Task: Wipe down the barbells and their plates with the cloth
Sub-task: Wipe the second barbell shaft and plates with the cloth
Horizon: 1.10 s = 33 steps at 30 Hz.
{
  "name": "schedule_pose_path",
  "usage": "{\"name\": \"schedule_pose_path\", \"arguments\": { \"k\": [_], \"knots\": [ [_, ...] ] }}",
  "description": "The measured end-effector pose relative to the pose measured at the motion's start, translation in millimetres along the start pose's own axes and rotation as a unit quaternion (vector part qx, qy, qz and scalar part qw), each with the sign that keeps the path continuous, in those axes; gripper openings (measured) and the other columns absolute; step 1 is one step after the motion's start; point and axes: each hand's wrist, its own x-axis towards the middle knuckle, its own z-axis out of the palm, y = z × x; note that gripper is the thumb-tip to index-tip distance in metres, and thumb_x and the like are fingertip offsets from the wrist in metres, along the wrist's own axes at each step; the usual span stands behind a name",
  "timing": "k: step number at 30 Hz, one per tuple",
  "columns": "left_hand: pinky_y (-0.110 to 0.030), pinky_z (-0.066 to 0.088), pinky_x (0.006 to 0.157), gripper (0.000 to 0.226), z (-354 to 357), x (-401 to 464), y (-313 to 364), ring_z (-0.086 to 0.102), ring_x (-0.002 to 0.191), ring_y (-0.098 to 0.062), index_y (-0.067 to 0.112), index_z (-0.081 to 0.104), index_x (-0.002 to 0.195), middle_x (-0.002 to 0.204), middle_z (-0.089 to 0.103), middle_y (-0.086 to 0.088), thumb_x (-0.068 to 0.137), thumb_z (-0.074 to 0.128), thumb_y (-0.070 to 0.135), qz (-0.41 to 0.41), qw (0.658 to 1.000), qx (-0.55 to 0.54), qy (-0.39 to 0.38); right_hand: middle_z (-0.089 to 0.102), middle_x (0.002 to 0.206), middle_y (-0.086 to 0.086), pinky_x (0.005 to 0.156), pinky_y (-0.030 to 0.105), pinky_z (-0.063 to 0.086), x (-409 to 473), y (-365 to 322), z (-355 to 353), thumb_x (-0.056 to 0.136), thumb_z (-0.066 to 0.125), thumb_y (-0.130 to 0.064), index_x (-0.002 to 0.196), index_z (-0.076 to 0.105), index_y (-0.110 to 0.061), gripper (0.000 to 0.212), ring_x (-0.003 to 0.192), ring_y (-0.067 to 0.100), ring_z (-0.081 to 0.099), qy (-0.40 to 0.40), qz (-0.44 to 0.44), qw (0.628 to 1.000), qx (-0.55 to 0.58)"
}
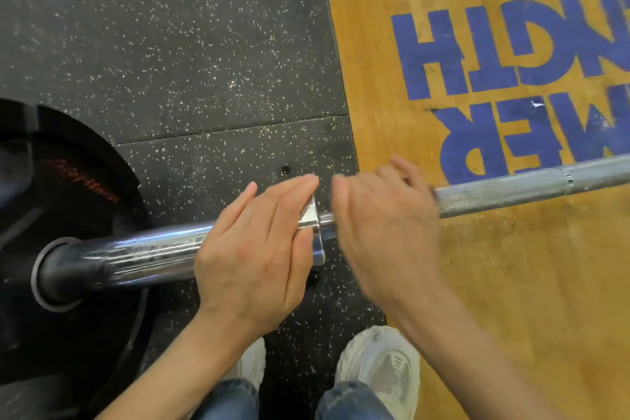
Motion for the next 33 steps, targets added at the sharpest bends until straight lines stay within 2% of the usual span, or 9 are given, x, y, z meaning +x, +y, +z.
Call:
{"name": "schedule_pose_path", "arguments": {
  "k": [3,7,10,13,18,23,28,30,33],
  "knots": [
    [-0.042,0.042,0.112,0.045,0.3,-2.7,-0.9,0.062,0.12,-0.014,0.008,0.061,0.135,0.134,0.064,-0.002,0.104,0.032,0.023,0.007,1.0,0.005,-0.003,0.045,0.064,-0.001,0.087,0.042,0.048,-1.7,6.7,-0.2,0.107,0.03,-0.015,0.073,0.048,-0.021,0.039,0.063,0.024,0.042,-0.005,-0.077,0.997,0.017],
    [-0.041,0.041,0.113,0.045,0.5,-1.0,-1.1,0.062,0.119,-0.015,0.007,0.06,0.136,0.134,0.065,-0.003,0.103,0.033,0.022,0.01,1.0,0.011,-0.003,0.043,0.07,-0.006,0.096,0.042,0.044,-1.8,21.0,-9.5,0.107,0.031,-0.018,0.076,0.044,-0.022,0.034,0.067,0.023,0.045,-0.025,-0.038,0.999,0.021],
    [-0.041,0.04,0.114,0.046,0.6,1.7,-3.6,0.064,0.117,-0.016,0.007,0.06,0.136,0.133,0.065,-0.003,0.104,0.031,0.022,0.007,1.0,0.015,-0.005,0.064,0.092,0.001,0.103,0.04,0.04,-10.0,9.8,-5.8,0.105,0.033,-0.016,0.097,0.066,-0.013,0.034,0.088,0.026,0.059,-0.064,-0.099,0.991,0.063],
    [-0.041,0.039,0.114,0.046,0.5,4.0,-3.1,0.064,0.115,-0.016,0.007,0.059,0.137,0.132,0.065,-0.003,0.104,0.03,0.022,0.006,1.0,0.015,-0.004,0.066,0.119,0.0,0.12,0.041,0.028,-15.6,37.4,-19.4,0.107,0.029,-0.021,0.125,0.065,-0.011,0.041,0.114,0.023,0.06,-0.096,-0.136,0.985,0.041],
    [-0.041,0.039,0.114,0.046,1.1,7.2,-4.4,0.065,0.115,-0.017,0.007,0.06,0.136,0.131,0.066,-0.003,0.105,0.029,0.021,0.003,1.0,0.018,0.0,0.067,0.125,0.007,0.121,0.046,0.028,-25.6,2.2,-4.2,0.106,0.037,-0.015,0.126,0.066,-0.004,0.036,0.125,0.027,0.058,-0.044,-0.058,0.994,0.079],
    [-0.04,0.04,0.114,0.046,0.5,8.8,-3.3,0.064,0.115,-0.017,0.007,0.06,0.136,0.131,0.066,-0.004,0.105,0.029,0.021,0.005,1.0,0.02,0.002,0.058,0.144,0.007,0.121,0.046,0.029,-40.3,23.0,-15.5,0.109,0.042,-0.015,0.137,0.06,-0.004,0.035,0.138,0.026,0.05,-0.043,-0.125,0.99,0.054],
    [-0.039,0.04,0.114,0.047,1.6,10.9,-4.3,0.063,0.114,-0.017,0.007,0.06,0.135,0.129,0.067,-0.004,0.105,0.027,0.022,-0.001,1.0,0.019,-0.005,0.068,0.091,0.003,0.121,0.047,0.027,-1.4,11.2,-2.6,0.105,0.038,-0.016,0.093,0.067,-0.012,0.032,0.094,0.028,0.065,-0.07,-0.058,0.994,0.057],
    [-0.039,0.04,0.113,0.048,1.3,12.0,-4.6,0.063,0.115,-0.017,0.007,0.06,0.135,0.129,0.067,-0.004,0.105,0.027,0.023,-0.002,1.0,0.019,-0.007,0.071,0.114,0.004,0.122,0.048,0.026,-14.3,10.4,-5.0,0.106,0.039,-0.017,0.112,0.07,-0.01,0.033,0.115,0.026,0.063,-0.06,-0.053,0.993,0.083],
    [-0.038,0.041,0.112,0.047,0.6,11.2,-5.0,0.062,0.116,-0.016,0.008,0.061,0.135,0.129,0.067,-0.004,0.105,0.028,0.023,-0.002,1.0,0.017,-0.004,0.05,0.152,0.003,0.125,0.046,0.02,-47.5,11.9,-15.7,0.107,0.042,-0.019,0.144,0.054,-0.009,0.04,0.146,0.021,0.039,-0.054,-0.085,0.991,0.091]
  ]
}}
